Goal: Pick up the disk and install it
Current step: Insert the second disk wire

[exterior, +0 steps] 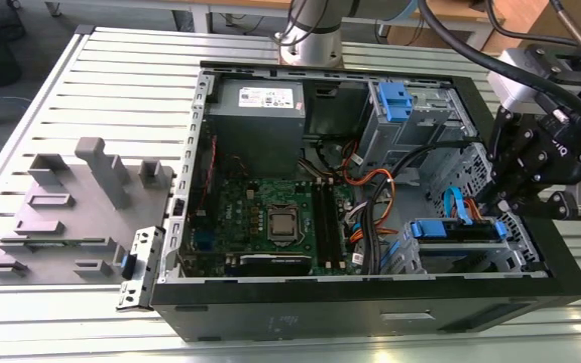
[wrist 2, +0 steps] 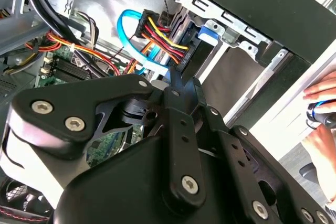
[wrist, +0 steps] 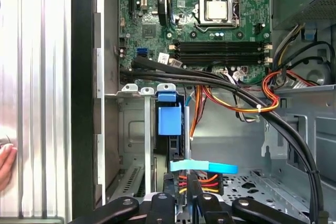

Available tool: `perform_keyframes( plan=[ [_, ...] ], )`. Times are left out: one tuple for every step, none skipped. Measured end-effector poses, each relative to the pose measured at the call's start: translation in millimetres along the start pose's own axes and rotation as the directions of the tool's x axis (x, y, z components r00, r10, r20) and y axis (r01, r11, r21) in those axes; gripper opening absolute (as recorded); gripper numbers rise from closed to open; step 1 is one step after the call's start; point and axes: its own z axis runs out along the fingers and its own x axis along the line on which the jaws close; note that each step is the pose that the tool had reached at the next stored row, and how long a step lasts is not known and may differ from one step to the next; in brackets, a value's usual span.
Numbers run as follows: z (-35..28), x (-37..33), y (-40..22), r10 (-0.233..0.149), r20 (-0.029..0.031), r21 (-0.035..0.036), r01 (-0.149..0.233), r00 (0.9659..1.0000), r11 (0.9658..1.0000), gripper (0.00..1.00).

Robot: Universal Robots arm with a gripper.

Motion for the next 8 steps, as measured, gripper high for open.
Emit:
perform_keyframes(
  plan=[
    [-1.0,-0.1,0.0,0.000,0.0010,0.0001,0.000,1.0000,1.0000,0.24],
    [-2.2,-0.1,0.0,0.000,0.0013,0.0001,0.000,1.0000,1.0000,0.24],
    [-2.8,0.0,0.1,0.000,0.0017,0.0001,0.000,1.0000,1.0000,0.24],
    [-2.8,0.0,0.1,0.000,0.0020,0.0001,0.000,1.0000,1.0000,0.24],
    [-3.0,-0.1,0.1,0.000,0.0019,0.0001,0.000,1.0000,1.0000,0.24],
    [-3.0,-0.1,0.1,0.000,0.0022,0.0001,0.000,1.0000,1.0000,0.24],
    [-3.0,-0.1,0.1,0.000,0.0022,0.0001,0.000,1.0000,1.0000,0.24],
    [-3.0,0.0,0.1,0.000,0.0022,0.0001,0.000,1.0000,1.0000,0.24]
  ],
)
